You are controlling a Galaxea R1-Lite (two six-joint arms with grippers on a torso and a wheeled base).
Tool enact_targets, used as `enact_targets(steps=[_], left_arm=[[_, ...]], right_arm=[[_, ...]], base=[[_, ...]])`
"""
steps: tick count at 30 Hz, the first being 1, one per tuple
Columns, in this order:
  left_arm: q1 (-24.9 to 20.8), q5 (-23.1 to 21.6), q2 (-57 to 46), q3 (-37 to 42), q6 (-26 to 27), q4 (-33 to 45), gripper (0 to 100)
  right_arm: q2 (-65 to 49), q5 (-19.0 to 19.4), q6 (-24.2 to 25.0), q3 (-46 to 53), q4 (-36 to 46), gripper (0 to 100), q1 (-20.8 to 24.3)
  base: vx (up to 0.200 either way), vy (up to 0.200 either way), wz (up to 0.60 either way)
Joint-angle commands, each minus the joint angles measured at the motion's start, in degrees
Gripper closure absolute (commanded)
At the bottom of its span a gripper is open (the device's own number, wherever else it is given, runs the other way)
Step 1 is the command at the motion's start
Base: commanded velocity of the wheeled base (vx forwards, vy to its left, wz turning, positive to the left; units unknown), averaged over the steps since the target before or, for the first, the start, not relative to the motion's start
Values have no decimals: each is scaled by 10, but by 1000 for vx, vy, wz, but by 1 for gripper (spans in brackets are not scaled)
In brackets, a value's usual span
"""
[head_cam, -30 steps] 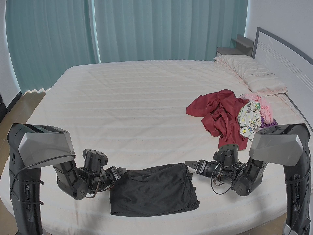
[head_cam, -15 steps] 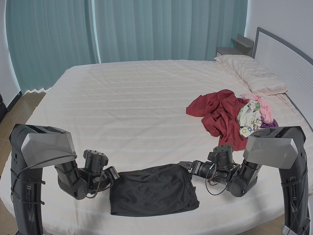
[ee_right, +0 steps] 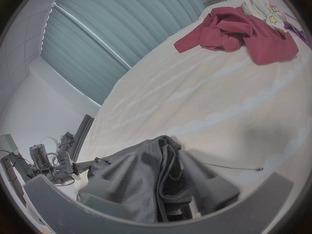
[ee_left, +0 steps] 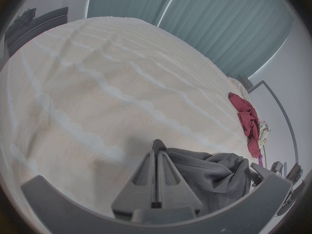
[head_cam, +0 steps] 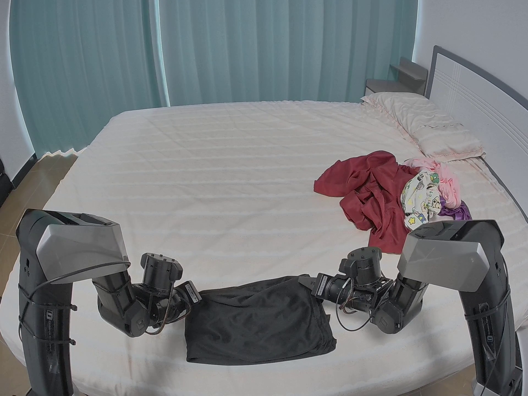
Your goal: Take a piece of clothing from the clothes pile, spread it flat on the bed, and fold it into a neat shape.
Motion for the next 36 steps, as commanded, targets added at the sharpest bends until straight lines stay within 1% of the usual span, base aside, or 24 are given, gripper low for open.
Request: enact_targets(steps=[1, 10, 16, 36], left_arm=[[0, 0, 2, 0, 0, 0, 100], [0, 2, 4, 0, 1, 0, 100], [0, 2, 6, 0, 1, 0, 100], [0, 2, 6, 0, 1, 0, 100]], right_arm=[[7, -2, 0, -2, 0, 100, 0], [1, -7, 3, 8, -5, 100, -6], [-1, -11, 4, 15, -8, 100, -19], [1, -15, 5, 8, -1, 100, -22]], base=[[0, 0, 0], [0, 0, 0], [0, 0, 0], [0, 0, 0]])
